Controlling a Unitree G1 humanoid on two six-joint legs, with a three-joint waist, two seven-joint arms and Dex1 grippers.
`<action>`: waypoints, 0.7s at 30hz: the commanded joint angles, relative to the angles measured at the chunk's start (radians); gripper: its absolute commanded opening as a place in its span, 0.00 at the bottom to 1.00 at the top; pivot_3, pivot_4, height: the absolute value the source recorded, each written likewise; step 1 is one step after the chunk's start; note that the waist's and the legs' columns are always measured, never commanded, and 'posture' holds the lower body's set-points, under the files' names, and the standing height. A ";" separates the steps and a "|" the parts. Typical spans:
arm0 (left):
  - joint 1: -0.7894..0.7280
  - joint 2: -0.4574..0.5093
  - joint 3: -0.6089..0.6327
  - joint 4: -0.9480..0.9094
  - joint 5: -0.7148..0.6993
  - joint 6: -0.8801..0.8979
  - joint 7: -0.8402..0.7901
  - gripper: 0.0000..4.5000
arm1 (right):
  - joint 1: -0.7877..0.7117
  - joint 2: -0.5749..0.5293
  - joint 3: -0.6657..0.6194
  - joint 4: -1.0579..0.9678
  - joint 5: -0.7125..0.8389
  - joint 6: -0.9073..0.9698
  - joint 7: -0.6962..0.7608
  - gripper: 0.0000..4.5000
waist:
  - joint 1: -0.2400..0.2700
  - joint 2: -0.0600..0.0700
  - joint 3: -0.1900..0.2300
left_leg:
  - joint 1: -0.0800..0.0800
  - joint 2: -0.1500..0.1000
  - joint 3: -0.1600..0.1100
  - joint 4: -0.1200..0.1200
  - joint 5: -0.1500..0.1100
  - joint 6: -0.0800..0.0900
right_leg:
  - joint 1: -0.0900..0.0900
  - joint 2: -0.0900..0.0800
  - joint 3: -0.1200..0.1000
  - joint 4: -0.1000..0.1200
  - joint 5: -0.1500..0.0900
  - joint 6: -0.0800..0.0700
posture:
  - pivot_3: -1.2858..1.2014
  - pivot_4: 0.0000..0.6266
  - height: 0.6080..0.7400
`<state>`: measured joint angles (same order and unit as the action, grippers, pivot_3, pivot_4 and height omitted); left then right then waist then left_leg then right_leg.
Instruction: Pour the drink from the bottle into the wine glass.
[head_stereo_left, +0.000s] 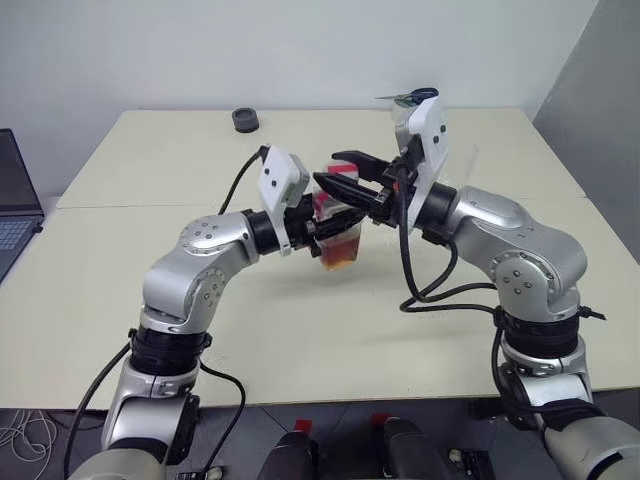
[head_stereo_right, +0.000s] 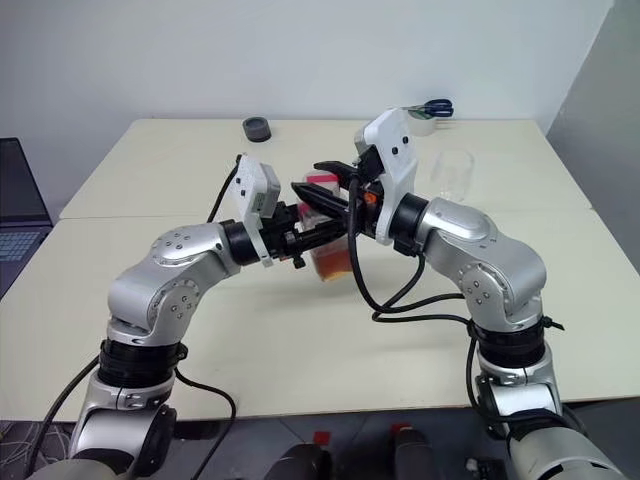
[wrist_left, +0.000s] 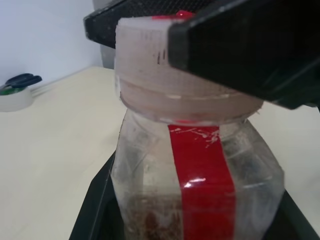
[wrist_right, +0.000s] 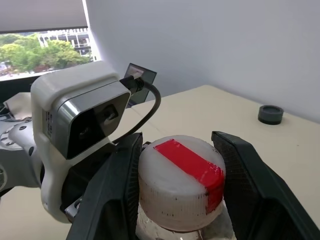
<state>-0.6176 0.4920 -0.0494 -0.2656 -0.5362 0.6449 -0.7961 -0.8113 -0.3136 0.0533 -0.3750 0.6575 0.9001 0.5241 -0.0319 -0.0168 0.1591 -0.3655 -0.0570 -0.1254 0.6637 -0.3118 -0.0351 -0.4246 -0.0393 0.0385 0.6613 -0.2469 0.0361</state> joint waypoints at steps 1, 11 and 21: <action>0.003 0.022 0.008 -0.130 -0.096 0.006 -0.088 0.39 | -0.081 -0.036 -0.025 0.010 0.084 -0.034 0.162 0.42 | 0.000 0.000 0.000 | 0.000 0.000 0.000 0.000 0.000 0.000 | 0.000 0.000 0.000 0.000 0.000 0.000 | 0.52 0.24 1.00; -0.105 0.070 0.075 -0.236 -0.395 0.193 -0.148 0.39 | -0.223 -0.080 0.050 0.193 0.130 -0.090 0.552 0.42 | 0.000 0.000 0.001 | 0.001 0.000 0.000 0.001 0.000 0.001 | 0.002 0.000 -0.001 0.000 0.000 0.000 | 0.52 0.24 1.00; -0.098 0.124 0.091 -0.172 -0.320 0.165 -0.155 0.39 | -0.192 -0.170 -0.031 0.251 0.129 -0.048 0.533 0.97 | 0.001 0.000 0.001 | 0.000 0.000 -0.001 0.000 0.000 0.000 | 0.001 0.000 -0.001 0.000 0.000 0.000 | 0.52 0.24 1.00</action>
<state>-0.6884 0.6114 0.0212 -0.4193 -0.8542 0.8451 -0.9497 -1.0157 -0.4572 0.0725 -0.1097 0.7903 0.8348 1.0937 -0.0304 -0.0166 0.1597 -0.3652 -0.0569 -0.1259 0.6641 -0.3119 -0.0349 -0.4237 -0.0394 0.0378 0.6607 -0.2469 0.0361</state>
